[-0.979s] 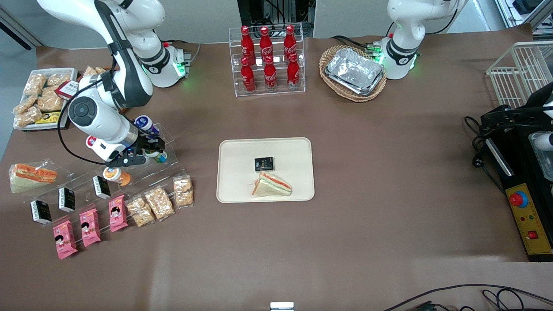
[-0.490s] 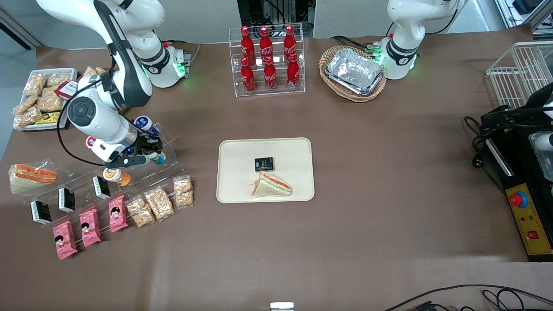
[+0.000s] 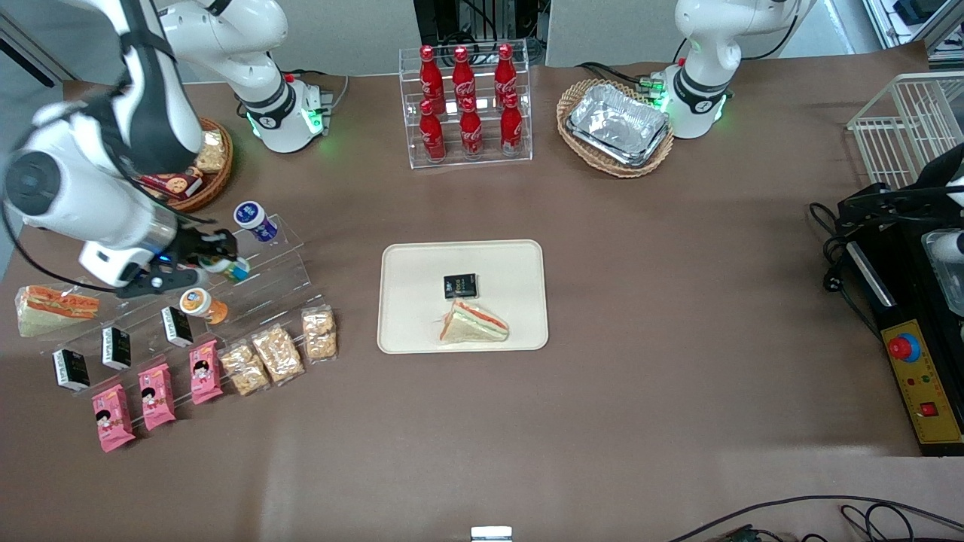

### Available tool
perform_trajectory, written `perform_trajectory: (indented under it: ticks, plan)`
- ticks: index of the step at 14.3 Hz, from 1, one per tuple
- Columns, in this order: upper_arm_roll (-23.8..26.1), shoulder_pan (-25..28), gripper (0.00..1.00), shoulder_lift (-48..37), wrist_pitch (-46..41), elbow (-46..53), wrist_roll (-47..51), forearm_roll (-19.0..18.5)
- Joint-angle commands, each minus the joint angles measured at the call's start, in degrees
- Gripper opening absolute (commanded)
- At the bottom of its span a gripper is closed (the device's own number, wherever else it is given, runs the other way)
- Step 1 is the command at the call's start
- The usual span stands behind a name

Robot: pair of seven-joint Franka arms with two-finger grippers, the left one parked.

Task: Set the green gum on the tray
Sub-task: 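Lift the green-capped bottle up out of the rack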

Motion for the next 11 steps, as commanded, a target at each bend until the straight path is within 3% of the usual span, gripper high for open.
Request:
perform_trajectory:
  ticks: [1, 2, 5, 11]
  plan:
    - [0.10, -0.09, 0.35, 1.14, -11.78, 12.24, -0.51, 0.38]
    - [0.36, 0.17, 0.35, 1.31, -14.77, 14.80, -0.07, 1.08]
    - [0.80, 0.87, 0.35, 3.59, -19.89, 18.95, 4.92, 7.83]
    - [0.71, 17.81, 0.35, 7.90, -12.09, 18.34, 28.21, 8.03]
